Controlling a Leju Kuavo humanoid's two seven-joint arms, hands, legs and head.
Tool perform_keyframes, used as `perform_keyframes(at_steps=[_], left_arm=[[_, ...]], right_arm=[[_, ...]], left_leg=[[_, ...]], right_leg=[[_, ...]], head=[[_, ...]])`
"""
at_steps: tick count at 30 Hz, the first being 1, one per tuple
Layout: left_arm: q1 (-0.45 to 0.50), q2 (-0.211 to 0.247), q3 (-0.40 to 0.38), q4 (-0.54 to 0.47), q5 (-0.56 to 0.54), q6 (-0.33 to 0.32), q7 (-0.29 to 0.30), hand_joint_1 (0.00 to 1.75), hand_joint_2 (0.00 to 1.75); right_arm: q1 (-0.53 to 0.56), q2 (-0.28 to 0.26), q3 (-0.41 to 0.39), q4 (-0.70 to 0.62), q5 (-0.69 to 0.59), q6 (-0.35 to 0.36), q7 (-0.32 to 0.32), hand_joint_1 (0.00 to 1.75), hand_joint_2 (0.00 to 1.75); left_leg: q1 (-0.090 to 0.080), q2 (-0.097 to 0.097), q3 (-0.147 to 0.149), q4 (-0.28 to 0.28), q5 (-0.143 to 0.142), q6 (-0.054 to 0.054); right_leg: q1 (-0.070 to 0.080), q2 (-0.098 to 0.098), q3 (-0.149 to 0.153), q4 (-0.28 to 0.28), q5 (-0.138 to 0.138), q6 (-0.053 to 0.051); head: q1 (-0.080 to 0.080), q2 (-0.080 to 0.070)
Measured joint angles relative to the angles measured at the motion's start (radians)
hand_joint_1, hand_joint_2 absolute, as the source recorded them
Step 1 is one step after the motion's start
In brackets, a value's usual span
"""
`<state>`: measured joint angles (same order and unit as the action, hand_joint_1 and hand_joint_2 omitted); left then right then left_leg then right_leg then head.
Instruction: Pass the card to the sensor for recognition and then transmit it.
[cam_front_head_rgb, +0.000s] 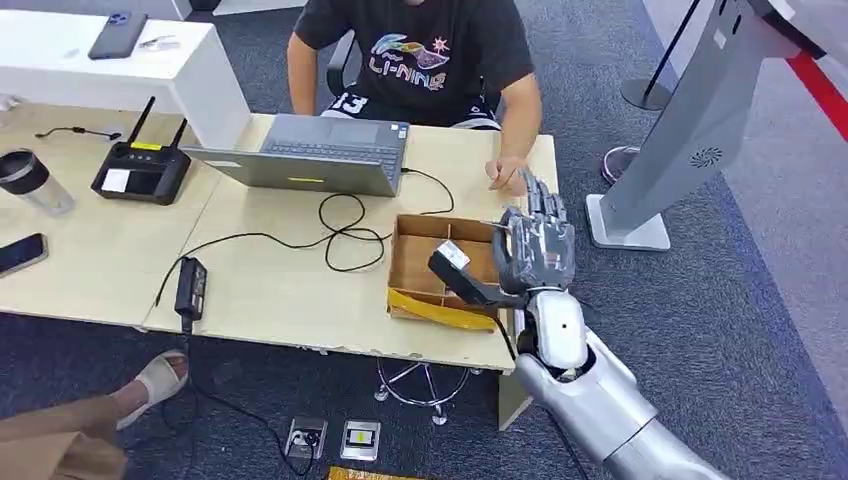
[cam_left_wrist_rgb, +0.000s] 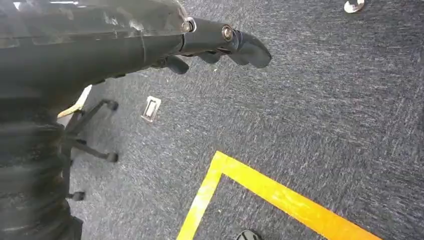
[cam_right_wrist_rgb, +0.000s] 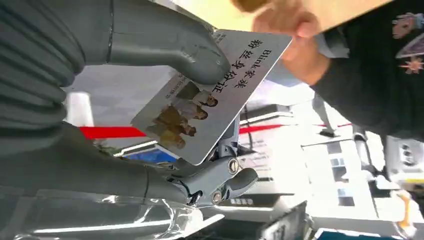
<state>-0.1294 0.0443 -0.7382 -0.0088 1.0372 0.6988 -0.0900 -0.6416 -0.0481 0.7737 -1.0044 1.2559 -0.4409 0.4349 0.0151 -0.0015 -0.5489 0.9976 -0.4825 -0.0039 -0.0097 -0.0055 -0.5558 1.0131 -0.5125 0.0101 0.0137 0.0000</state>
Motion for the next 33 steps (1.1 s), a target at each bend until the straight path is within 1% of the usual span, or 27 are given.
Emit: perform_keyframes(at_steps=[1,2,6,7,10,11,14,17,19,20,23,24,26,29,32,33], left_arm=[[0.001,0.001,0.0,0.0,0.001,0.0,0.003,0.0,1.75],[0.001,0.002,0.0,0.0,0.005,0.0,0.01,0.0,1.75],[0.009,0.01,0.002,0.0,0.018,0.0,0.025,0.0,1.75],[0.01,0.011,0.003,0.0,0.02,0.0,0.031,0.0,1.75],[0.015,0.016,0.008,0.0,0.027,0.0,0.039,0.0,1.75],[0.016,0.018,0.011,0.0,0.029,0.0,0.043,0.0,1.75],[0.018,0.019,0.018,0.0,0.032,0.0,0.046,0.0,1.75],[0.018,0.021,0.024,0.0,0.033,0.0,0.046,0.0,1.75],[0.018,0.022,0.025,0.0,0.035,0.0,0.046,0.0,1.75],[0.018,0.022,0.025,0.0,0.035,0.0,0.046,0.0,1.75],[0.019,0.022,0.025,0.0,0.04,0.0,0.044,0.0,1.75],[0.019,0.022,0.025,0.0,0.04,0.0,0.044,0.0,1.75],[0.019,0.022,0.026,0.0,0.042,0.0,0.04,0.0,1.75],[0.019,0.022,0.026,0.0,0.043,0.0,0.032,0.0,1.75],[0.019,0.022,0.027,0.0,0.045,0.0,0.031,0.0,1.75],[0.019,0.022,0.028,0.0,0.048,0.0,0.031,0.0,1.75]], right_arm=[[0.011,-0.008,-0.007,0.002,-0.008,-0.005,0.0,1.47,1.75],[0.022,-0.013,-0.012,0.005,-0.015,-0.01,-0.002,1.52,1.75],[0.067,-0.034,-0.033,0.018,-0.036,-0.041,-0.017,1.48,1.75],[0.074,-0.038,-0.036,0.022,-0.041,-0.045,-0.017,1.54,1.75],[0.098,-0.047,-0.045,0.034,-0.057,-0.059,-0.022,1.52,1.75],[0.106,-0.05,-0.049,0.038,-0.06,-0.061,-0.024,1.54,1.75],[0.124,-0.056,-0.051,0.05,-0.063,-0.061,-0.027,1.52,1.75],[0.14,-0.058,-0.051,0.06,-0.064,-0.061,-0.028,1.55,1.75],[0.149,-0.059,-0.051,0.066,-0.064,-0.058,-0.028,1.52,1.75],[0.153,-0.059,-0.05,0.069,-0.064,-0.057,-0.028,1.55,1.75],[0.166,-0.059,-0.05,0.077,-0.064,-0.053,-0.028,1.52,1.75],[0.168,-0.06,-0.05,0.079,-0.064,-0.051,-0.028,1.59,1.75],[0.175,-0.06,-0.049,0.085,-0.064,-0.047,-0.028,1.64,1.75],[0.184,-0.06,-0.048,0.09,-0.064,-0.045,-0.028,1.61,1.75],[0.193,-0.06,-0.048,0.097,-0.064,-0.037,-0.028,1.64,1.75],[0.196,-0.06,-0.048,0.098,-0.064,-0.037,-0.028,1.68,1.75]], left_leg=[[0.0,0.0,0.0,0.0,0.0,0.0],[0.0,0.0,0.0,0.0,0.0,0.0],[0.0,0.0,0.0,0.0,0.0,0.0],[0.0,0.0,0.0,0.0,0.0,0.0],[0.0,0.0,0.0,0.0,0.0,-0.001],[0.0,0.0,0.0,0.0,0.0,-0.001],[0.0,0.0,0.0,0.0,0.0,-0.001],[0.0,0.0,0.0,0.0,0.0,-0.001],[0.0,0.0,0.0,0.0,0.0,-0.001],[0.0,0.0,0.0,0.0,0.0,-0.001],[0.0,0.0,0.0,0.0,0.0,0.0],[0.0,0.0,0.0,0.0,0.0,-0.001],[0.0,0.0,0.0,0.0,0.0,-0.001],[0.0,0.0,0.0,0.0,0.0,-0.001],[0.0,0.0,0.0,0.0,0.0,-0.001],[0.0,0.0,0.0,0.0,0.0,-0.001]], right_leg=[[0.0,0.0,0.0,0.0,0.0,0.0],[0.0,0.0,0.0,0.0,0.0,0.0],[0.0,0.0,0.0,0.0,0.0,0.0],[0.0,0.0,0.0,0.0,0.0,0.0],[0.0,0.0,0.0,0.0,0.0,0.0],[0.0,0.0,0.0,0.0,0.0,0.0],[0.0,0.0,0.0,0.0,0.0,0.0],[0.0,0.0,0.0,0.0,0.0,0.0],[0.0,0.0,0.0,0.0,0.0,0.0],[0.0,0.0,0.0,0.0,0.0,0.0],[0.0,0.0,0.0,0.0,0.0,0.0],[0.0,0.0,0.0,0.0,0.0,0.0],[0.0,0.0,0.0,0.0,0.0,0.0],[0.0,0.0,0.0,0.0,0.0,0.0],[0.0,0.0,0.0,0.0,0.0,0.0],[0.0,0.0,0.0,0.0,0.0,0.0]], head=[[0.0,0.0],[0.0,0.0],[0.0,0.0],[0.0,0.0],[0.0,0.0],[0.0,0.0],[0.0,0.0],[0.0,0.0],[0.0,0.0],[0.0,0.0],[0.0,0.0],[0.0,0.0],[0.0,0.0],[0.0,0.0],[0.0,0.0],[0.0,0.0]])
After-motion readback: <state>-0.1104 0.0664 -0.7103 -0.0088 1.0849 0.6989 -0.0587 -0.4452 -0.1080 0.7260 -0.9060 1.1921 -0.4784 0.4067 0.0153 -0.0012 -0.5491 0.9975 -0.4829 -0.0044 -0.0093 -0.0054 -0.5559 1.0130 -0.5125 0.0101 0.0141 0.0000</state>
